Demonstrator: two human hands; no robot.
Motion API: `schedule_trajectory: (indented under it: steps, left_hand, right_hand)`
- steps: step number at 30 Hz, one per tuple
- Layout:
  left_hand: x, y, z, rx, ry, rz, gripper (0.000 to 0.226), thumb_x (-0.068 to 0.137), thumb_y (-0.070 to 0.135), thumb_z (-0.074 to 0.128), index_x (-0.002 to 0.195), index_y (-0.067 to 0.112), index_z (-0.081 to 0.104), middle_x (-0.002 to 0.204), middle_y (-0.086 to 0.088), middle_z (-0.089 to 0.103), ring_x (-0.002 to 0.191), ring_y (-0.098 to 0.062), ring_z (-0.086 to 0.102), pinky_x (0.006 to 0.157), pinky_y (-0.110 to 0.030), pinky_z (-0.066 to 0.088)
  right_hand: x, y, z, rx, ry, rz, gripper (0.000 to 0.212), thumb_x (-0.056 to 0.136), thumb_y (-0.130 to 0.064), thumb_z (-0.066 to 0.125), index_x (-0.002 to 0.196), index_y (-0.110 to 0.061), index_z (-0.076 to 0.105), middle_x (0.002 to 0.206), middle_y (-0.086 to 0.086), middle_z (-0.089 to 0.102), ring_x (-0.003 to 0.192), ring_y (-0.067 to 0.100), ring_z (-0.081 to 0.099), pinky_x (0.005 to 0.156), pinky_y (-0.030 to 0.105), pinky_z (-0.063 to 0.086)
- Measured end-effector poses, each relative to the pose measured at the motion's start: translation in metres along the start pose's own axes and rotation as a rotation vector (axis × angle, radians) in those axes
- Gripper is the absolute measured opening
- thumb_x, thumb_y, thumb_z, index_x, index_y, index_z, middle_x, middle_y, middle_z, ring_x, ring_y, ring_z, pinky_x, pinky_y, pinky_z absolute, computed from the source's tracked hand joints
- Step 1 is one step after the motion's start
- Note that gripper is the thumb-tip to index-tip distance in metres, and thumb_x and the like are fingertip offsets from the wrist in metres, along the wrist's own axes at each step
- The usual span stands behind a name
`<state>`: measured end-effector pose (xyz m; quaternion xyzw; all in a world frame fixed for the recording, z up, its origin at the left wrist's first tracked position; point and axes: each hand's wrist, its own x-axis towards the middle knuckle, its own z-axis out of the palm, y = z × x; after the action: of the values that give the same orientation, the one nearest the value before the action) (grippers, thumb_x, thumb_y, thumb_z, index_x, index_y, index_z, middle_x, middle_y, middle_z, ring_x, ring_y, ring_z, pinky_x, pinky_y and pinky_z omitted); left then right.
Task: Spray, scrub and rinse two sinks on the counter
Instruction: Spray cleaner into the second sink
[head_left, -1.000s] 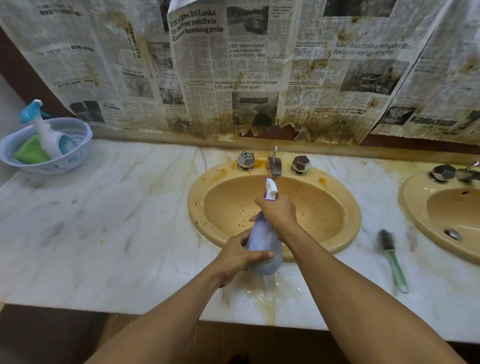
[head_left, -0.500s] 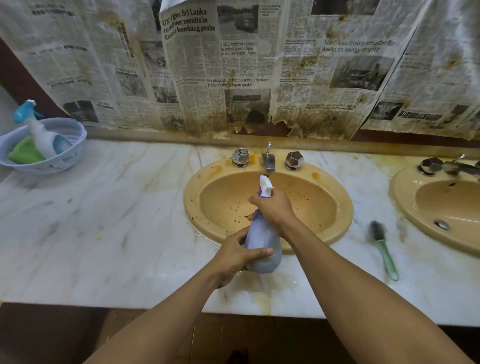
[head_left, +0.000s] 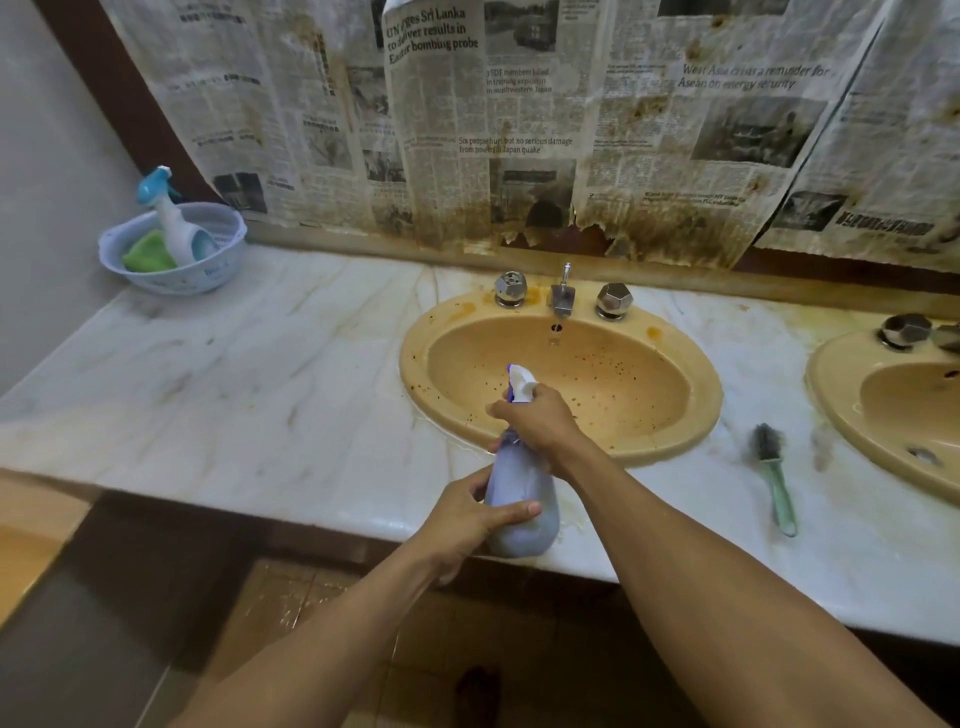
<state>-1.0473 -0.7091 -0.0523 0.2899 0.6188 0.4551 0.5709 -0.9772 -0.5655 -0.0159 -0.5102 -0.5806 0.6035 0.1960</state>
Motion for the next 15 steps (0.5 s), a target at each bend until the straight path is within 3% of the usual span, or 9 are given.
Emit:
schedule_trajectory:
  steps: [2,7,10,15]
  left_hand:
    - [-0.008,-0.003,0.002,0.006,0.018,0.011,0.098,0.050,0.061,0.096,0.136,0.027,0.063,0.124,0.009,0.073,0.117,-0.018,0.067,0.103,-0.047,0.055]
    - [-0.029,-0.014,0.006,0.023,0.020,0.017,0.097,0.054,0.061,0.095,0.139,0.027,0.061,0.125,0.011,0.072,0.115,-0.015,0.068,0.100,-0.042,0.057]
    - [-0.038,-0.020,0.009,-0.006,0.031,0.013,0.091,0.059,0.056,0.094,0.139,0.026,0.061,0.123,0.009,0.073,0.112,-0.016,0.069,0.094,-0.036,0.060]
    - [-0.050,-0.023,0.009,-0.054,0.024,0.005,0.066,0.072,0.039,0.090,0.132,0.025,0.065,0.117,0.006,0.075,0.108,-0.017,0.072,0.082,-0.028,0.061]
  right_hand:
    - [-0.007,0.001,0.000,0.045,-0.070,-0.008,0.020,0.081,-0.010,0.073,0.084,-0.010,0.053,0.079,0.010,0.052,0.052,0.029,0.063,0.073,0.052,0.061]
    - [-0.025,0.007,0.001,0.006,-0.095,0.022,0.012,0.083,-0.002,0.061,0.081,-0.008,0.050,0.073,0.010,0.047,0.049,0.031,0.064,0.057,0.035,0.054]
    - [-0.033,0.012,0.004,-0.022,-0.097,0.020,0.011,0.081,-0.004,0.061,0.080,-0.008,0.051,0.073,0.008,0.050,0.052,0.033,0.068,0.059,0.033,0.053]
    - [-0.036,0.017,0.007,0.041,-0.178,0.036,0.019,0.081,-0.008,0.072,0.085,-0.010,0.054,0.085,0.011,0.056,0.061,0.039,0.071,0.072,0.051,0.061]
